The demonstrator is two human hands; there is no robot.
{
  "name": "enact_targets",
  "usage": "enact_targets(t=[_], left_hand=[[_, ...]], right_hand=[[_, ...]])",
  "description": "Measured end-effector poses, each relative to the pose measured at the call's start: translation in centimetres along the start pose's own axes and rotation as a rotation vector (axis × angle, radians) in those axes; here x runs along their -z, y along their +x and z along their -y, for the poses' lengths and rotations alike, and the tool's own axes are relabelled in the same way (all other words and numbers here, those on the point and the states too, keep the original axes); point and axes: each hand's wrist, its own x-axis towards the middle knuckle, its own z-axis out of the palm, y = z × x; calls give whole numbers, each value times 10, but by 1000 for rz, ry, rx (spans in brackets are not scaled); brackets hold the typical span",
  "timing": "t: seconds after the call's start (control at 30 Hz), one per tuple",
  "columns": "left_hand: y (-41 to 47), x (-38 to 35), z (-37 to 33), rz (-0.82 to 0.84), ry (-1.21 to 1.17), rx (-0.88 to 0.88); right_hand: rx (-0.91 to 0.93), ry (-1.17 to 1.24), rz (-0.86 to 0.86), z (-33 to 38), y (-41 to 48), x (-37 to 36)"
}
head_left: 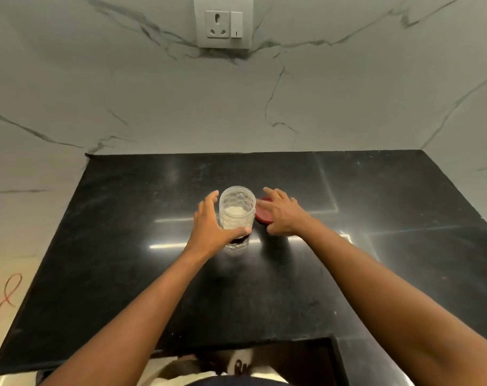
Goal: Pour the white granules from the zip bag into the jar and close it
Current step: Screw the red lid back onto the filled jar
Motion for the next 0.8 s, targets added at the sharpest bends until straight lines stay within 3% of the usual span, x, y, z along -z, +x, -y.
enact_targets(t=[0.1, 0.23, 0.37, 0.47, 0.53, 0.63, 0.8], left_hand=[[11, -5, 1, 21, -86, -27], [16, -14, 12, -8, -164, -40], [17, -17, 16, -62, -145, -45], [18, -19, 16, -72, -100, -65], [20, -20, 15, -69, -89, -64], [22, -22, 18, -58, -101, -51], [21, -23, 21, -58, -117, -52]], right_hand=[[20, -43, 69, -4, 17, -3], [66, -7, -47, -11, 20, -5], [26, 135, -402, -14, 9, 5], [14, 454, -683, -8, -1, 22], [26, 652, -763, 2, -6, 35], [165, 755, -724, 18, -16, 44], [320, 555, -366, 35, -19, 38]])
